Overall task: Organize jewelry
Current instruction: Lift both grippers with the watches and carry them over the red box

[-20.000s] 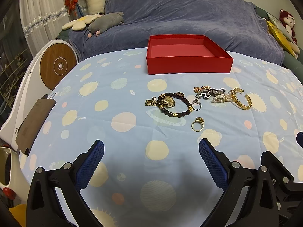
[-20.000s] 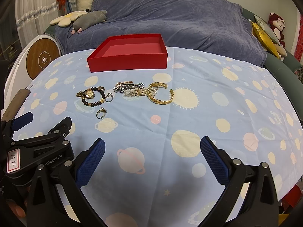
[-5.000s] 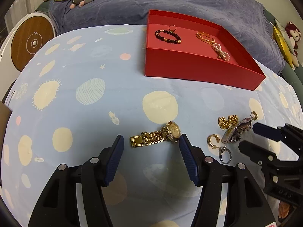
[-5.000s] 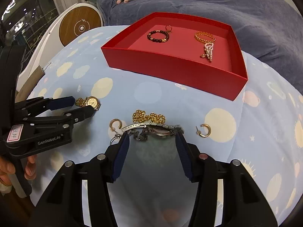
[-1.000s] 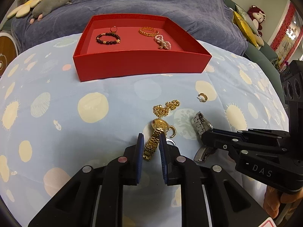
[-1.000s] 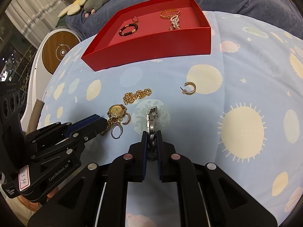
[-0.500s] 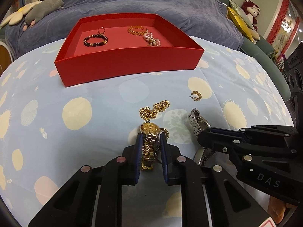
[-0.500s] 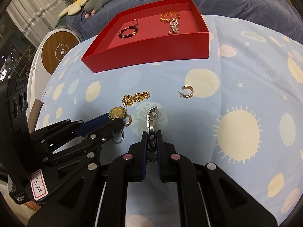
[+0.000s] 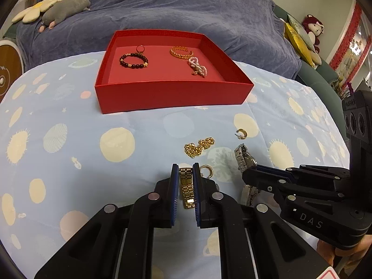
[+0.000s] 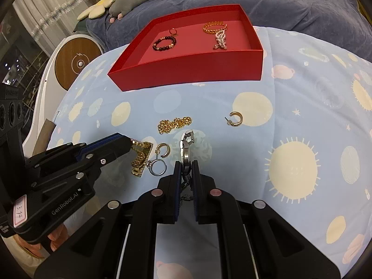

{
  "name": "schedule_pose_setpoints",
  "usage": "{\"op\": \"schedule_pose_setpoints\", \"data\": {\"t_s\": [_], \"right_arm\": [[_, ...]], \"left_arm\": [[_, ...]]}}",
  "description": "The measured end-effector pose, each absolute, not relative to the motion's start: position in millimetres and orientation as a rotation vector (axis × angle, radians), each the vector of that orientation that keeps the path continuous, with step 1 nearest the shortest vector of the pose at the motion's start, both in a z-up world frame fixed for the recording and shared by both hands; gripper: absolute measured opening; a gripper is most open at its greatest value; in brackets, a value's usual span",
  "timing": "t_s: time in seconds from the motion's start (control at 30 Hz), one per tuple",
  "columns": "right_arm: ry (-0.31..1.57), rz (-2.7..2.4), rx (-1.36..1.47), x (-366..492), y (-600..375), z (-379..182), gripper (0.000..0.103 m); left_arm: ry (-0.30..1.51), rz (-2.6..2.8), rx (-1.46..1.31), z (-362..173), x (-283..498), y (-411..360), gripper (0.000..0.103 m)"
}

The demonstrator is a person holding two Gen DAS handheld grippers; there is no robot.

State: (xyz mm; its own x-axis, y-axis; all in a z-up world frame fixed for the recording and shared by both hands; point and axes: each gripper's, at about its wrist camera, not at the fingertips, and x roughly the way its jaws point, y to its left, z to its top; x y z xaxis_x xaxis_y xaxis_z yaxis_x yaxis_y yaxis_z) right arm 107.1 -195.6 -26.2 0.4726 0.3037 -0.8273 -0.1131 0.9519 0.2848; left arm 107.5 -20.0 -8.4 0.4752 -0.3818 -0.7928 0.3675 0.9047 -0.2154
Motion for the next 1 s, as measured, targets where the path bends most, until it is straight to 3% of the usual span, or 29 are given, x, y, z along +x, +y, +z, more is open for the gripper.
{"op": "schedule_pose_setpoints", "data": {"t_s": [0.27, 0.3, 0.57, 0.7, 0.8, 0.93, 1.0], "right_arm": [[0.99, 0.253, 0.204, 110.3, -199.6, -5.2, 0.008], [0.976, 0.249, 0.201, 111.3, -201.3, -0.8, 0.008], [0.855, 0.178, 0.2, 128.2, -226.2, 37.4, 0.008], [0.869, 0.169, 0.216, 124.0, -233.6, 31.0, 0.008], [0.902, 0.173, 0.222, 121.6, -232.2, 20.3, 0.008], [0.922, 0.181, 0.221, 119.7, -227.9, 12.2, 0.008], [0.93, 0.186, 0.214, 118.9, -224.9, 8.9, 0.008]], "left_arm": [[0.938, -0.443, -0.073, 15.4, 113.0, -0.9, 0.009], [0.927, -0.441, -0.076, 19.5, 113.7, 1.2, 0.0], [0.804, -0.399, -0.105, 72.8, 134.6, 25.2, 0.0], [0.834, -0.377, -0.118, 63.4, 135.9, 33.9, 0.0], [0.923, -0.377, -0.106, 35.4, 133.4, 24.4, 0.008], [0.986, -0.382, -0.056, 5.1, 124.7, -1.1, 0.042], [0.995, -0.376, 0.002, -6.3, 122.0, -14.6, 0.045]]}}
